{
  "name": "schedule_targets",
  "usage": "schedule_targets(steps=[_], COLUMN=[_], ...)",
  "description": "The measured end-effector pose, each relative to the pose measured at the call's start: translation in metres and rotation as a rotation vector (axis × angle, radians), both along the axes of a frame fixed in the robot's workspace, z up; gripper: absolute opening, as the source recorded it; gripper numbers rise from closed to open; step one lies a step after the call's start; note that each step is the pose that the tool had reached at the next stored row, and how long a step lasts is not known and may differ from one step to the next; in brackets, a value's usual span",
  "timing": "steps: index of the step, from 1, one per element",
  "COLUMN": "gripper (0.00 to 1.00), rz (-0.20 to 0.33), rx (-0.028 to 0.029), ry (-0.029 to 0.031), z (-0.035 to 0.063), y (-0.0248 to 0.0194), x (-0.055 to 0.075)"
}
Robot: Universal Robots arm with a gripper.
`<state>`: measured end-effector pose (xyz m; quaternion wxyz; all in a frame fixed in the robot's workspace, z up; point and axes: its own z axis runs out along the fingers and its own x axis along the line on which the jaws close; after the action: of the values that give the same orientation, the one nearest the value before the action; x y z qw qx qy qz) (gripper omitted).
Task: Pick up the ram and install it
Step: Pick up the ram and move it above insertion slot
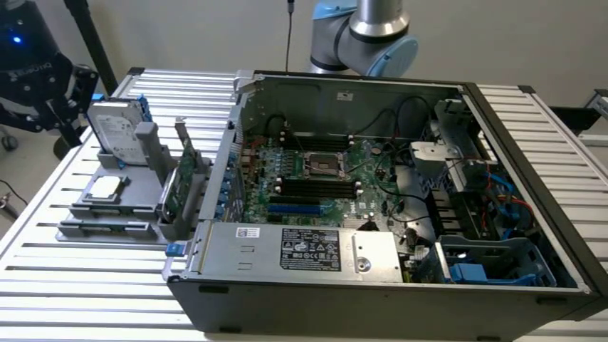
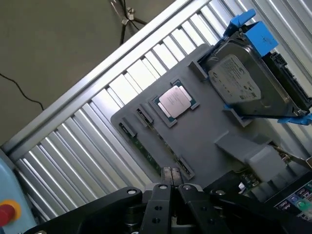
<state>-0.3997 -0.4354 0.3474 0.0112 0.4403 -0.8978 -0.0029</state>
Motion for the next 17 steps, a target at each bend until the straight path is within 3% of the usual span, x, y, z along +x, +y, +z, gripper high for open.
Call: schedule_targets(steps=[17], gripper=[0.11], rz=[0.309], rx=[0.0], ry=[0.0], z=[0.0], y=[0.0], x=[0.0])
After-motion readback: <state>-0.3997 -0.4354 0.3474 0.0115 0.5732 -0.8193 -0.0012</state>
